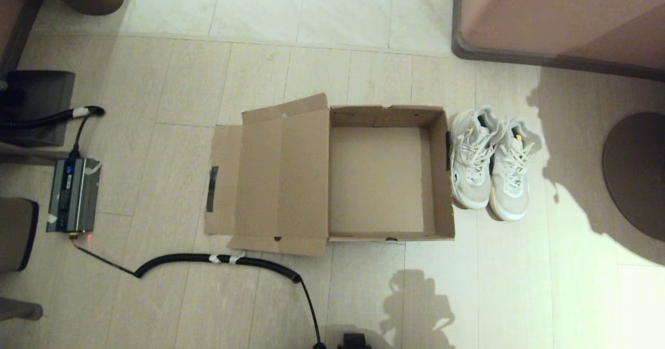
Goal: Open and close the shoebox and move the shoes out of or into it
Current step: Close the shoe box
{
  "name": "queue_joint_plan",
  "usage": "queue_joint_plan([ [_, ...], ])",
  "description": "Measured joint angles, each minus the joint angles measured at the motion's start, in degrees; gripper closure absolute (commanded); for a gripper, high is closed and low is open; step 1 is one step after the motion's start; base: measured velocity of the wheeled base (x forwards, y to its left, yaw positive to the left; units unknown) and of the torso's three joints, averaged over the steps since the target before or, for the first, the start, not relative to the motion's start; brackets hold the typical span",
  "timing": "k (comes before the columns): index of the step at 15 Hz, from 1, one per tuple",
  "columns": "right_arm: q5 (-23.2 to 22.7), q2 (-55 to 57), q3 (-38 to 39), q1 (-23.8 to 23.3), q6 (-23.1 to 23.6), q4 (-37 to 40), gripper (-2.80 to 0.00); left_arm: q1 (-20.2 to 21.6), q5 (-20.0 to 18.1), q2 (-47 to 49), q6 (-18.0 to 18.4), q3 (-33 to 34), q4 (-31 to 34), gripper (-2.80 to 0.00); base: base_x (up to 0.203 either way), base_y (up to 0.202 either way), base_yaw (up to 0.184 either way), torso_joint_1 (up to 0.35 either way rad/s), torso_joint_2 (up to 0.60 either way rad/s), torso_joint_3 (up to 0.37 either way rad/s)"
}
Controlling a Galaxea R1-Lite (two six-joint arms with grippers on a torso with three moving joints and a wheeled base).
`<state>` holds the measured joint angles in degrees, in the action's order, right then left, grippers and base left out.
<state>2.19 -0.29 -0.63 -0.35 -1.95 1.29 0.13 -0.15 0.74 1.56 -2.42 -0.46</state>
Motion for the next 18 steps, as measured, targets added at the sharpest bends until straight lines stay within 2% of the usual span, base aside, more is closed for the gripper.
queue_joint_plan([
  [3, 0.63, -0.01, 0.01, 0.0, -2.85, -0.04, 0.0, -0.35, -0.26, 9.09, -2.35, -8.3, 0.66, 0.0, 0.0, 0.0, 0.0, 0.0, 0.0, 0.0],
  [5, 0.85, 0.0, 0.01, -0.01, -3.19, -0.06, 0.0, -0.76, -0.86, 20.94, -7.57, -15.37, 0.62, 0.0, 0.0, 0.0, 0.0, 0.0, 0.0, 0.0],
  [7, 0.83, 0.0, 0.01, -0.01, -3.44, -0.15, 0.0, -0.8, -2.38, 34.8, -14.95, -21.93, -0.27, 0.0, 0.0, 0.0, 0.0, 0.0, 0.0, 0.0],
  [10, 0.8, 0.02, 0.01, -0.01, -3.45, -0.24, 0.0, 2.66, -7.47, 55.82, -23.74, -28.28, -6.43, 0.0, 0.0, 0.0, 0.0, 0.0, 0.0, 0.0],
  [13, 0.83, 0.02, 0.01, -0.01, -3.32, -0.24, 0.0, 9.97, -15.59, 76.83, -27.47, -31.45, -18.19, 0.0, 0.0, 0.0, 0.0, 0.0, 0.0, 0.0],
  [14, 0.8, 0.02, 0.01, -0.01, -3.25, -0.24, 0.0, 12.78, -18.78, 83.92, -28.03, -32.41, -23.15, -2.8, 0.0, 0.0, 0.0, 0.0, 0.0, 0.0],
  [18, 0.85, 0.07, 0.0, -0.01, -3.11, -0.17, 0.0, 20.95, -30.6, 109.44, -29.14, -38.6, -42.93, -2.8, 0.0, 0.0, 0.0, 0.0, 0.0, 0.0],
])
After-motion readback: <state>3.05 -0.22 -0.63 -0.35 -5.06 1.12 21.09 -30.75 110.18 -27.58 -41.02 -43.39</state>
